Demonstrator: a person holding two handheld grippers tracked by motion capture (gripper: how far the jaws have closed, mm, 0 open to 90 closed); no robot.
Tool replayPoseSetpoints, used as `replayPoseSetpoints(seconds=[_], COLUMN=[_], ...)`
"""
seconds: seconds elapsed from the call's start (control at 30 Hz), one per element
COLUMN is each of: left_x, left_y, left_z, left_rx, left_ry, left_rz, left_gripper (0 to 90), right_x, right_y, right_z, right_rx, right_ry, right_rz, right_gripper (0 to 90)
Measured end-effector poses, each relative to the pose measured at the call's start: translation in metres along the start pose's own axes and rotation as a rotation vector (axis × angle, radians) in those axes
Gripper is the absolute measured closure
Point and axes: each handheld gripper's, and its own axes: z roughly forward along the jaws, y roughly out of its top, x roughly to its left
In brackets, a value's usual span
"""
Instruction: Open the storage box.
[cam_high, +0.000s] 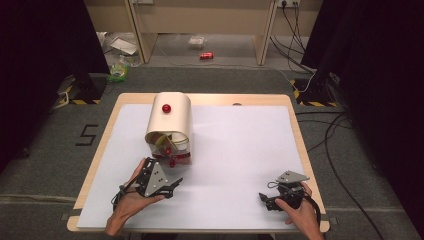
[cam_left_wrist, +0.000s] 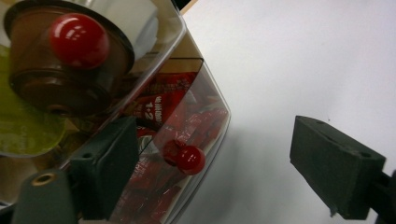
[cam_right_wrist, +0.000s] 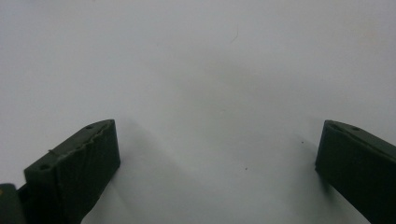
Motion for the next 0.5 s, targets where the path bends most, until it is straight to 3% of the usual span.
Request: replayPoseSetpoints(seconds=[0.17,0.33,0.5], left_x=[-0.0021,-0.0070,-0.0070], left_y=[0.0001,0.0002,-0.0001], left_z=[0.0011,0.0075,0.0091], left_rx=[0.009,0.033,0.034], left_ry=[0.016,0.044,0.042], left_rz=[0.032,0.094,0.099], left_gripper=[14.9,14.4,14.3], right_x=[0.0001,0.0001,0.0001], right_y=[0.0000,0.0000,0.0000], right_z=[0.0000,0.0000,0.0000], right_rx=[0.000,0.000,0.000], right_ry=[0.000,0.000,0.000], right_rz=[0.000,0.000,0.000], right_gripper=[0.2,0.3,0.3])
